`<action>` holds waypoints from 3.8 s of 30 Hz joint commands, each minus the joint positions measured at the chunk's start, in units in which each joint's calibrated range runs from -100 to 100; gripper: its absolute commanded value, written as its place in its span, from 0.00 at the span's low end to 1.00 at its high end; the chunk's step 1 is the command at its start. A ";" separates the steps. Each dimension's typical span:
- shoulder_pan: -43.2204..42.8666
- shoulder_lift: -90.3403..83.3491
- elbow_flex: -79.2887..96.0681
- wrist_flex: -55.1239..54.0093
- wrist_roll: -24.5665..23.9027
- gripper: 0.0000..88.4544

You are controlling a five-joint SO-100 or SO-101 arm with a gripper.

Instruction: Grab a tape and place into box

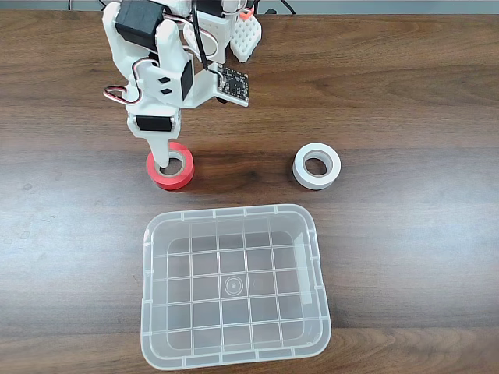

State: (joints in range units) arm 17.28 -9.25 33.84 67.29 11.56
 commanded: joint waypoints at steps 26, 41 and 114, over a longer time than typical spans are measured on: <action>1.45 8.04 3.87 -9.07 0.46 0.17; 1.37 6.52 2.91 -8.30 0.46 0.02; -18.01 54.54 -91.09 14.30 -3.23 0.15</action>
State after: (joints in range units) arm -1.13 47.34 -52.71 81.95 8.58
